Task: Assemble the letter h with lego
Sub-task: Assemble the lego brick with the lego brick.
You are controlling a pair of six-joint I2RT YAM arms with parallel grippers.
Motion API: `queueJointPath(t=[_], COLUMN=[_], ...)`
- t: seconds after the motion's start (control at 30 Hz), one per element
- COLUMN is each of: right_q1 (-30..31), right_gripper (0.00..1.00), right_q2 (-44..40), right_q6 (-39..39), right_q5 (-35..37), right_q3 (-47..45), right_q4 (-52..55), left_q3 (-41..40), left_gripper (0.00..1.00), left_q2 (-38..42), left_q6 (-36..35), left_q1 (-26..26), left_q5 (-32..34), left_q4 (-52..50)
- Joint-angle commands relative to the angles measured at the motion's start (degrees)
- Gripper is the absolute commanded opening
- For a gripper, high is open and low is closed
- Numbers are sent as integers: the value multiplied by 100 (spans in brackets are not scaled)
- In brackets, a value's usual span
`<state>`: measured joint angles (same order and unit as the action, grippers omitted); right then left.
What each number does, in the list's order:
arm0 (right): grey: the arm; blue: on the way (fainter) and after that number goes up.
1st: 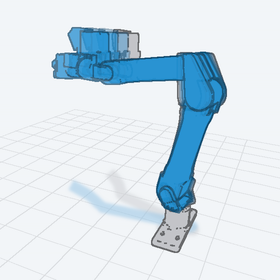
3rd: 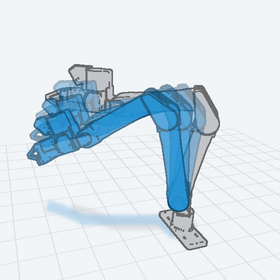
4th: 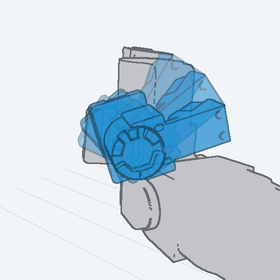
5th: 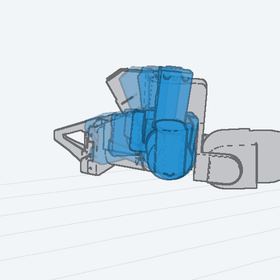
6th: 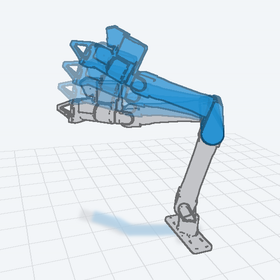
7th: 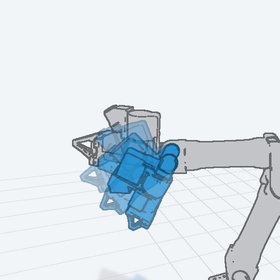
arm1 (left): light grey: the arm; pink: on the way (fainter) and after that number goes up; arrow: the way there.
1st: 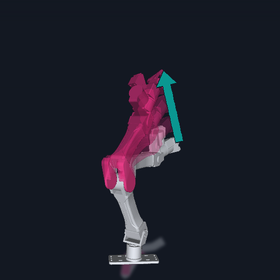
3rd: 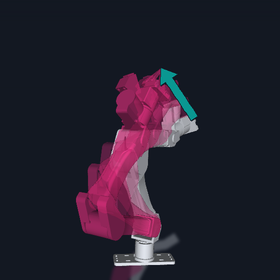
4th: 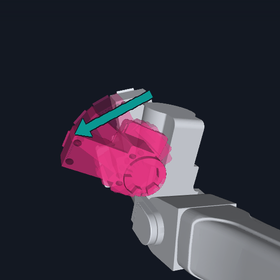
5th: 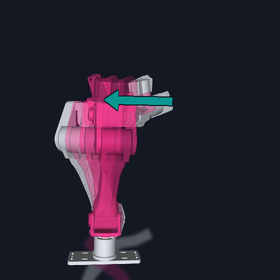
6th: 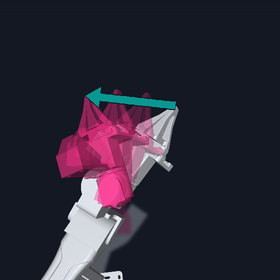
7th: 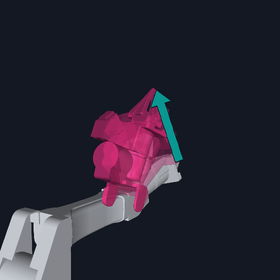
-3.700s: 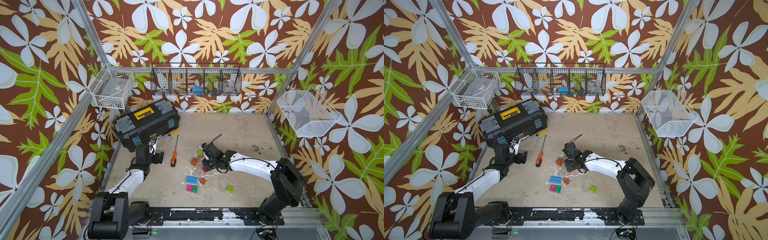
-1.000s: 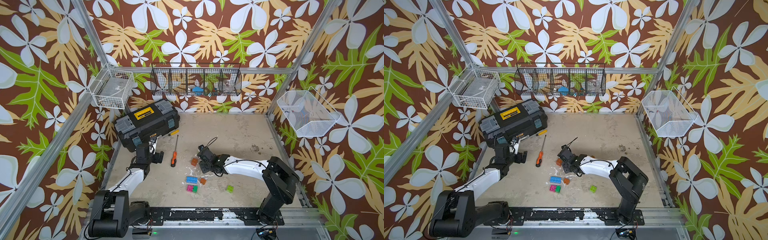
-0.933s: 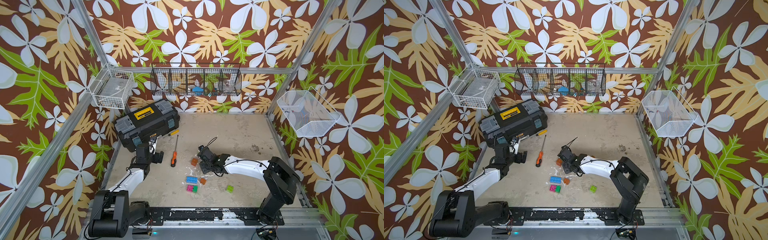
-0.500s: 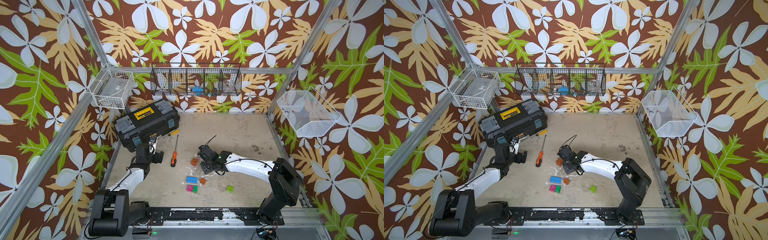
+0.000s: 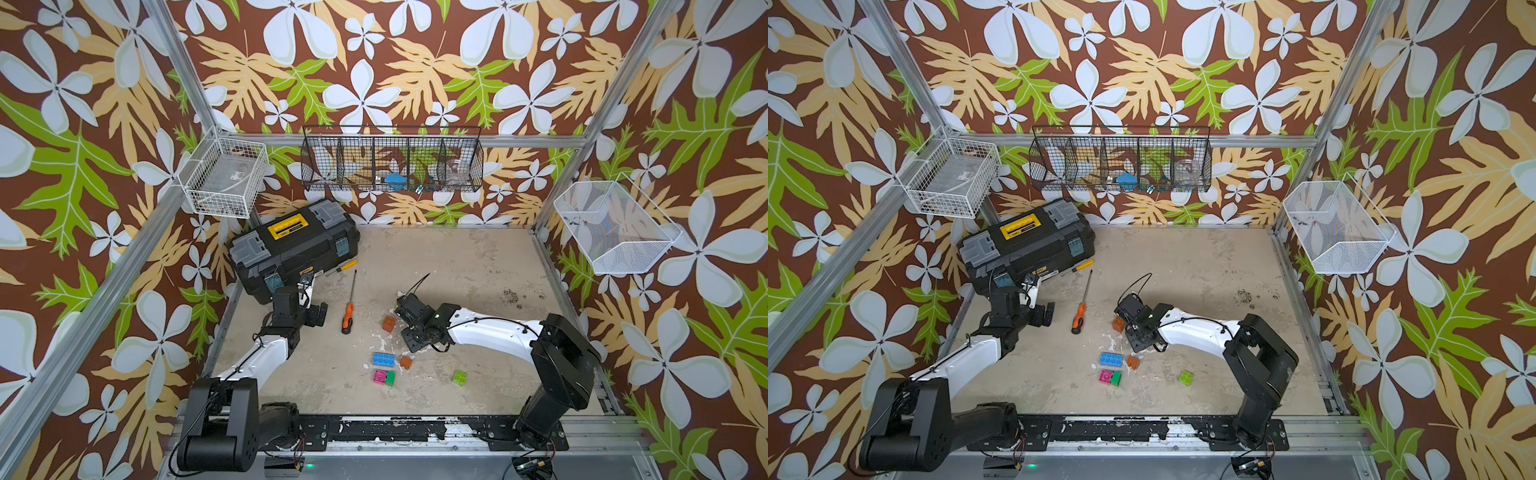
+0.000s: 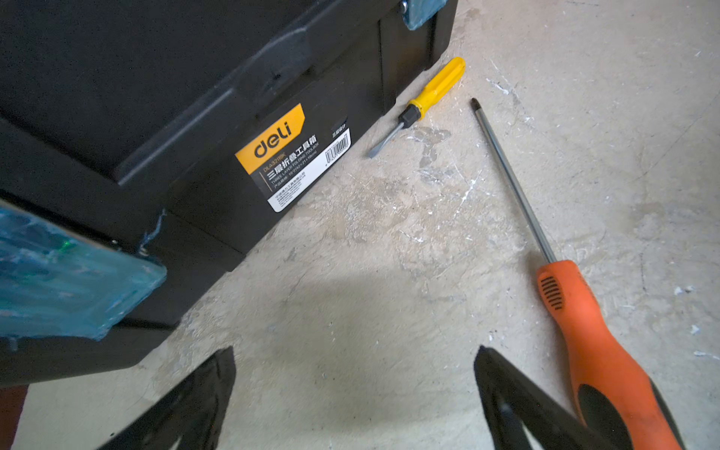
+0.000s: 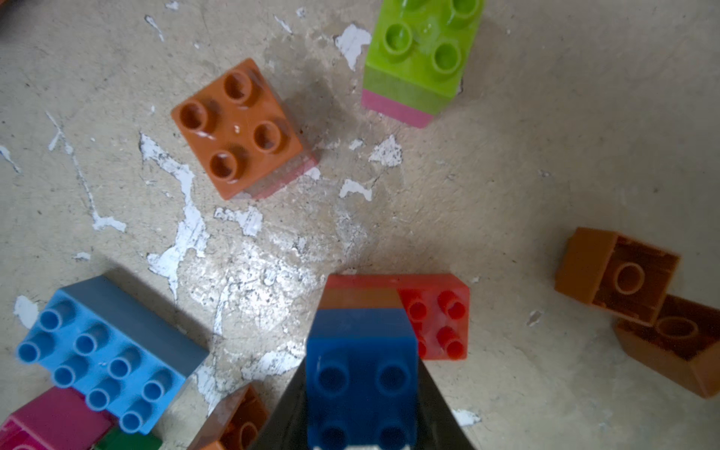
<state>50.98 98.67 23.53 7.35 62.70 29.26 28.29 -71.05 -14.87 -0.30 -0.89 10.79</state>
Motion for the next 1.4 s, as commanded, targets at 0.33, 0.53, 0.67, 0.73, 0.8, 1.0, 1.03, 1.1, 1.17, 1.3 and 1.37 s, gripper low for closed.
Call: queueJointPath(t=[0.33,0.53,0.67,0.73,0.8,1.0,1.03,1.1,1.17,1.3,1.37], right_q1=[-44,-95,-194,-266,-321,-392,-400,-412,-427,-498,-504], right_gripper=[29,29,29,29,28,27,27,27,27,27,27], right_q2=[-10,-63,-133,-122,-58,501,584,735,852,1120,1207], right_q6=[0,194,437,581,643,864,870,893,895,894,914], right_q5=[75,211,294,267,309,507,539,603,608,598,572], right_q3=[208,494,858,1073,1268,2071,2191,2384,2515,2863,2922], right_q4=[125,355,560,637,690,1071,1130,1227,1271,1516,1539], left_q3=[44,44,71,45,53,36,44,45,28,1,-7], left_gripper=[100,100,100,100,100,100,100,100,100,100,100], left_q2=[-14,-13,-50,-8,-23,-6,-13,-14,20,58,73], left_q6=[-34,-33,-33,-33,-42,-42,-35,-29,-38,-42,-42], left_q1=[15,16,19,19,14,18,20,20,20,21,21], left_q5=[-30,-34,-17,-30,-43,-42,-35,-24,-28,-43,-48], left_q4=[-50,-50,-77,-58,-61,-55,-58,-60,-51,-42,-43])
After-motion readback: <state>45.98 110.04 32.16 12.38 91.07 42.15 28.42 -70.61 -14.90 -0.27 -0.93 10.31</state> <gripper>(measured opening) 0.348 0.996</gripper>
